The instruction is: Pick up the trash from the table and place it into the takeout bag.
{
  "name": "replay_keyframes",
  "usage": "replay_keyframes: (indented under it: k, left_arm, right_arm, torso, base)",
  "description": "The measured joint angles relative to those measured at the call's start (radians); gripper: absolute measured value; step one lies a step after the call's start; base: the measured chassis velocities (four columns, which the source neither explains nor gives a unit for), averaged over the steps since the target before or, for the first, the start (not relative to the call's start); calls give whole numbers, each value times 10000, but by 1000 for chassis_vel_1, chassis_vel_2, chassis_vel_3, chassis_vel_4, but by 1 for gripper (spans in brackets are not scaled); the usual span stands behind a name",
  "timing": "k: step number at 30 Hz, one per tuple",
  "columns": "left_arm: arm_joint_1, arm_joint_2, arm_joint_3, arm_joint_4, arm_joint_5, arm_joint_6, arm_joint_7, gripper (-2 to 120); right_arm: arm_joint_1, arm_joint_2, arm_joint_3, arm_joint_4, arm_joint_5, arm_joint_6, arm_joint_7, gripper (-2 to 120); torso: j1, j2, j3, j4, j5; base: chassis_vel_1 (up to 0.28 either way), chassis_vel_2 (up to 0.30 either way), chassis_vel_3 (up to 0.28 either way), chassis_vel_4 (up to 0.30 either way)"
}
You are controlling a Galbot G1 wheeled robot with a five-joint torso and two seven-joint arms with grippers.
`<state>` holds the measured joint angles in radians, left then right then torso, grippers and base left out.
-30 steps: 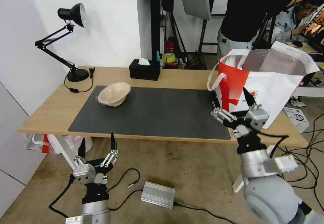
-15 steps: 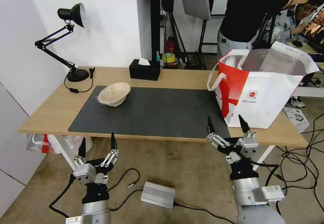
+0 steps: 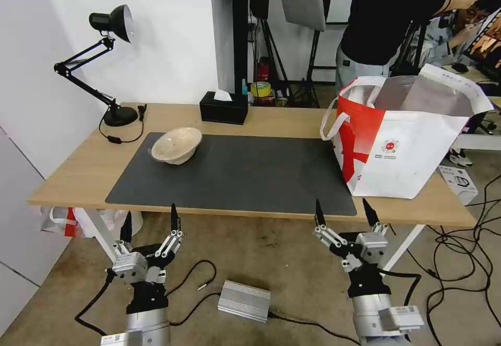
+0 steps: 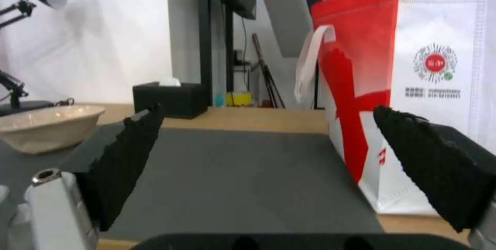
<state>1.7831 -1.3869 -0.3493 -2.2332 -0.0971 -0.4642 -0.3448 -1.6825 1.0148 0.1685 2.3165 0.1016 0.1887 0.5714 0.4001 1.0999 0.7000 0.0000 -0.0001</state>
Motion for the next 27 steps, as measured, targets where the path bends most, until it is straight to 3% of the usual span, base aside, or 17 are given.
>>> replay_keyframes:
  k: [27]
  left_arm:
    - [78,-24,-109,-10,16,21,-22,100]
  right_arm:
    - [68,237,-131,-316,-441,-267,415,100]
  torso:
    - [0,0,0,0,1]
  base:
    - [0,0,0,0]
